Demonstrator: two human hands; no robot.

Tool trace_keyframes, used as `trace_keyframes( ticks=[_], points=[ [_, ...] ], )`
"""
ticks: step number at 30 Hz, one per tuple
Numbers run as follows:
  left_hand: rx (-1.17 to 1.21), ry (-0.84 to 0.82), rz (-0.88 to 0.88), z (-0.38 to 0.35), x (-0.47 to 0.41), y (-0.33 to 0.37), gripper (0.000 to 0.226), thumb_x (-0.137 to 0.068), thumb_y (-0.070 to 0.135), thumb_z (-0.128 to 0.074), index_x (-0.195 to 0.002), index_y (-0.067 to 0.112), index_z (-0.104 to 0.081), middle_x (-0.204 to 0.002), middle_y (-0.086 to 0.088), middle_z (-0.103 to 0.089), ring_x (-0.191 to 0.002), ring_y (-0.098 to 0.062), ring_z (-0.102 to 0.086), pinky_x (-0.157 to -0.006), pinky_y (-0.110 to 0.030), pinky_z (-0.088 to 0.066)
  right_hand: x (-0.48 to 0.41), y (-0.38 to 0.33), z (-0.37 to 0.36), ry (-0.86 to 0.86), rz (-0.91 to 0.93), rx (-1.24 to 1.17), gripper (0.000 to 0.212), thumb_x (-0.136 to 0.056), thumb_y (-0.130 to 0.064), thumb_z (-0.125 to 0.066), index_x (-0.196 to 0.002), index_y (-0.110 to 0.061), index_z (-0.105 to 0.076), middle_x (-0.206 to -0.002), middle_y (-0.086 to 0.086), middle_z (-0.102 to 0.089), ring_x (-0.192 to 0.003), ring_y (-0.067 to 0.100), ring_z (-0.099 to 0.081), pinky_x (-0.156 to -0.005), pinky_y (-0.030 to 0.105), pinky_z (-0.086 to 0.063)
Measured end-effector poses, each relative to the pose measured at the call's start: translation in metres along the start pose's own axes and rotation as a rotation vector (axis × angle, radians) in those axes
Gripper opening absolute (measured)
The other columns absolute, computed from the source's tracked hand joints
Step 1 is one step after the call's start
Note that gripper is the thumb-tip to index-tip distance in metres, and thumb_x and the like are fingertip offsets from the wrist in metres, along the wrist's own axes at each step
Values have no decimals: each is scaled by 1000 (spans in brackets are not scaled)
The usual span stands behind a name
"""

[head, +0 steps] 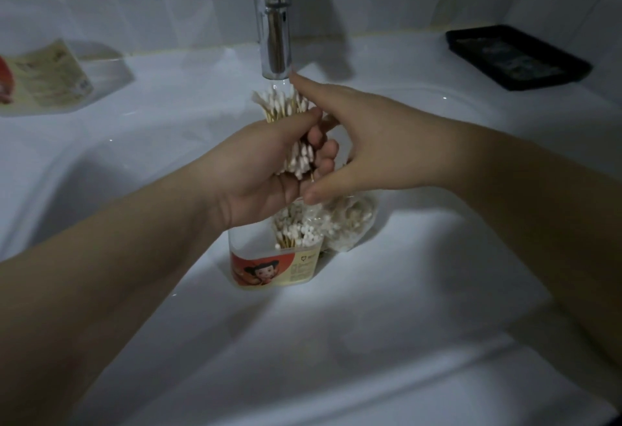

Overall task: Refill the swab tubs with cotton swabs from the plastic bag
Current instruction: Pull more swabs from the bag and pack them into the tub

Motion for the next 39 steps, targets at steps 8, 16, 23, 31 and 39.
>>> trace_keyframes(
  ticks=[8,16,23,31,39],
  points=[
    [193,12,9,-2,1,1,44,-103,22,-53,-66,10,-74,-58,4,-57,-72,-12,-74,-70,-26,-62,-1,-3,4,40,23,100,124,-63,-56,-90,-161,-30,-20,-144,-14,-46,-117,1,-57,-98,14,-44],
    [10,-7,16,-7,5,-1,14,-104,23,-52,-106,16,-64,-64,8,-59,-56,-6,-66,-73,-29,-62,-4,-2,8,135,68,118,72,-68,-53,-84,-132,-29,-62,-118,-13,-68,-108,5,-62,-95,33,-50],
    [-242,33,-105,1,2,-4,17,-103,9,-53,-88,13,-58,-59,2,-47,-51,-8,-45,-52,-21,-47,-2,-5,7,230,80,31,85,-79,-64,-74,-153,-34,-43,-146,-14,-46,-122,-1,-51,-90,11,-40],
    [-369,85,-146,-2,1,-6,15,-104,17,-54,-90,13,-55,-63,1,-48,-51,-9,-47,-51,-23,-48,-8,-13,1,470,152,-219,12,-95,-29,-69,-96,-22,-79,-106,-10,-71,-103,-1,-65,-85,17,-51],
    [-394,71,-122,3,-2,-8,25,-104,21,-57,-81,12,-55,-65,-2,-56,-59,-15,-54,-58,-25,-52,-3,-4,25,650,30,-613,12,-98,-12,-64,-101,-18,-73,-85,-3,-77,-85,14,-73,-76,32,-61]
  ],
)
Point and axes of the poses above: each hand's wrist, its own x-axis away from the middle knuckle, its own z-axis out of the back of the hand, y = z × x, the point moved 2 cm from there along -x, towards the middle knuckle
